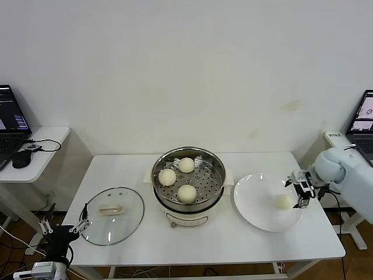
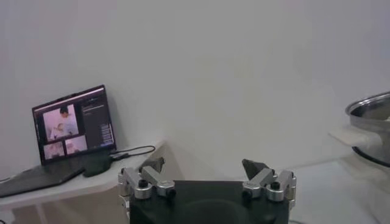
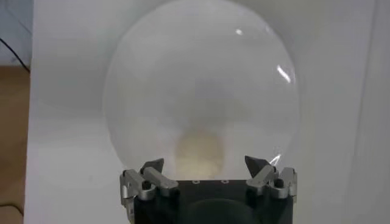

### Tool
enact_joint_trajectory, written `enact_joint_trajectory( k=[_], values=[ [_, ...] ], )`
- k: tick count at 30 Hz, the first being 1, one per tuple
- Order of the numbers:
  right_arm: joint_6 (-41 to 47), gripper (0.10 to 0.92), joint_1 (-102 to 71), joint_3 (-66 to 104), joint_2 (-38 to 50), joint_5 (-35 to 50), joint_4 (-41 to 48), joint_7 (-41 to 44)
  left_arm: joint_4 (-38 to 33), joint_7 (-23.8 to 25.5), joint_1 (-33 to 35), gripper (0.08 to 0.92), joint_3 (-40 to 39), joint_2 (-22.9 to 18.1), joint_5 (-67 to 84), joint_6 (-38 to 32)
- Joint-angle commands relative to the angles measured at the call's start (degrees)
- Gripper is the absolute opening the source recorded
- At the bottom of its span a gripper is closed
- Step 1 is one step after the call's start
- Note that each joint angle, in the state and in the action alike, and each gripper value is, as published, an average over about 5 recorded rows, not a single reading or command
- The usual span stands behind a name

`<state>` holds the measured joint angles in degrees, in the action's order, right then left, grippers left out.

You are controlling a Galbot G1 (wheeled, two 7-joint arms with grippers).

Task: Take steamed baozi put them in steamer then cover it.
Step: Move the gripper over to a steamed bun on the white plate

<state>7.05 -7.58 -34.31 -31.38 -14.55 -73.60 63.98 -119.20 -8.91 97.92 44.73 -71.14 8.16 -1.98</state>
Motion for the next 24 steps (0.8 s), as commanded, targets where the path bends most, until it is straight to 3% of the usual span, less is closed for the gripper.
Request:
enact_joint_trajectory(
  k=[1, 17, 24],
  values=[
    [-0.4, 0.823, -6.3, 5.5, -5.4, -4.5, 7.8, -1.3, 0.3, 0.0, -0.1, 0.823, 0.1, 0.0, 0.0, 0.0],
    [-0.2, 0.815, -6.0, 6.5, -11.0, -7.9, 14.4, -2.7, 1.3, -0.1, -0.7, 0.823, -0.1, -0.2, 0.0, -0.1],
    [-0.2, 0.73, -6.0, 6.7, -11.6, -8.4, 14.6, -2.4, 1.3, -0.1, -0.6, 0.823, -0.1, -0.3, 0.0, -0.1]
  ],
)
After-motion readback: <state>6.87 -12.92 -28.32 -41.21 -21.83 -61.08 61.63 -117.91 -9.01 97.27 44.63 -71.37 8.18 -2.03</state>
